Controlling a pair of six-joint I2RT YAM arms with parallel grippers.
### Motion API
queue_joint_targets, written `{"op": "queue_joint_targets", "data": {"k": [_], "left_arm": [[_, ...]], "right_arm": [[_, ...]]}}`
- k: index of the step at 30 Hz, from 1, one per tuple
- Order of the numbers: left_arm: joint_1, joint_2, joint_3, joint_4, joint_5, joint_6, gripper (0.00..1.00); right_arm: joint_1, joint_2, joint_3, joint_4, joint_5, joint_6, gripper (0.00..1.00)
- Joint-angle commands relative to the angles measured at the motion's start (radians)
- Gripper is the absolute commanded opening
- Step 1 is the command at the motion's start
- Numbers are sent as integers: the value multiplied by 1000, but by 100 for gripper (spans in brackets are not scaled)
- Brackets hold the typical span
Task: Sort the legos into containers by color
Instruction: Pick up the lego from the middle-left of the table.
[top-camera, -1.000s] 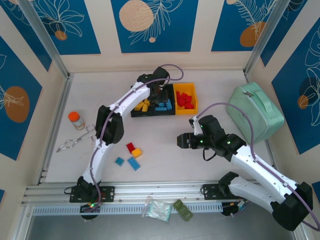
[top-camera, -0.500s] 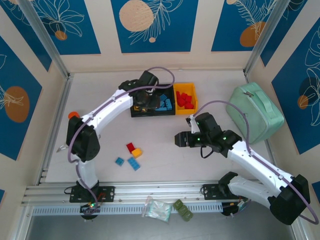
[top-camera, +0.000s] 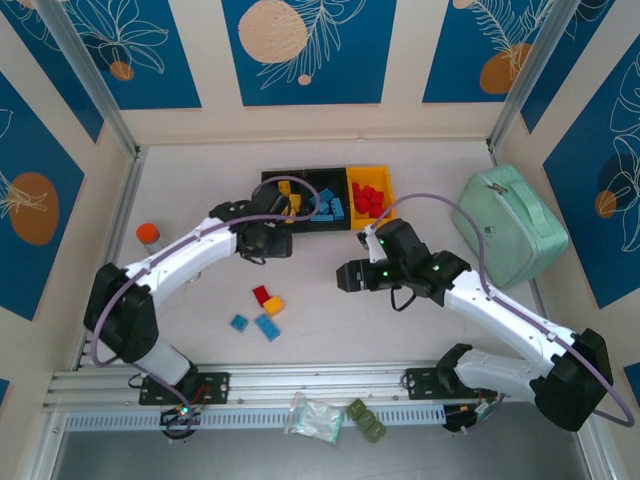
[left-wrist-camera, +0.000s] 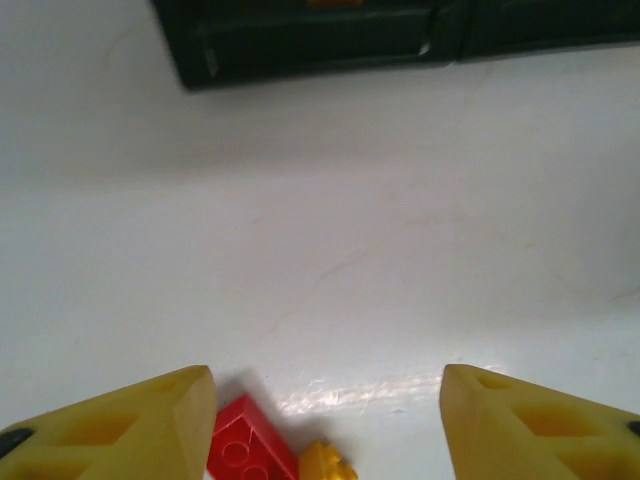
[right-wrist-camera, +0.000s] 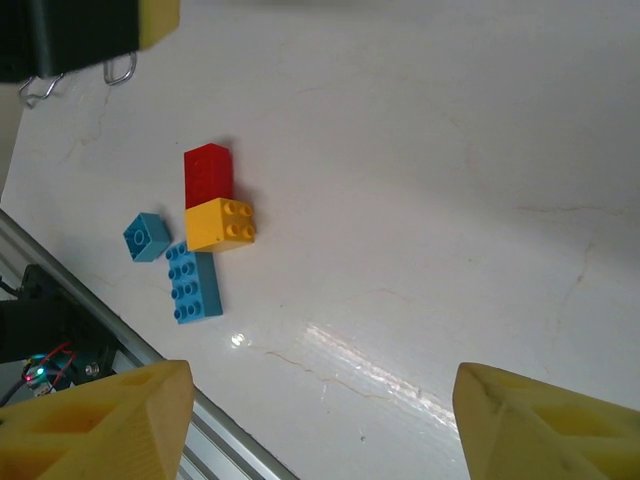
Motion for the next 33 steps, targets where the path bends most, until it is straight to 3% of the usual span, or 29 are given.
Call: {"op": "queue_joint_targets", "data": {"k": [1, 8, 18, 22, 29, 33], "left_arm": [[7, -70, -98, 11, -39, -98, 65], [9, -116, -275, 75, -4, -224, 74], [7, 5, -346, 146, 38, -292, 72], [7, 26, -358, 163, 46, -302, 63], [9, 25, -346, 168, 43, -293, 35], [8, 27, -328, 158, 36, -281, 28]], "right_arm": [[31, 33, 42, 27, 4, -23, 71], [78, 113, 83, 57, 15, -30, 71], [88, 127, 77, 67, 31, -17, 71], [88, 126, 68, 71, 31, -13, 71], [86, 136, 64, 83, 28, -10, 71], [86, 134, 56, 88, 28, -5, 71]]}}
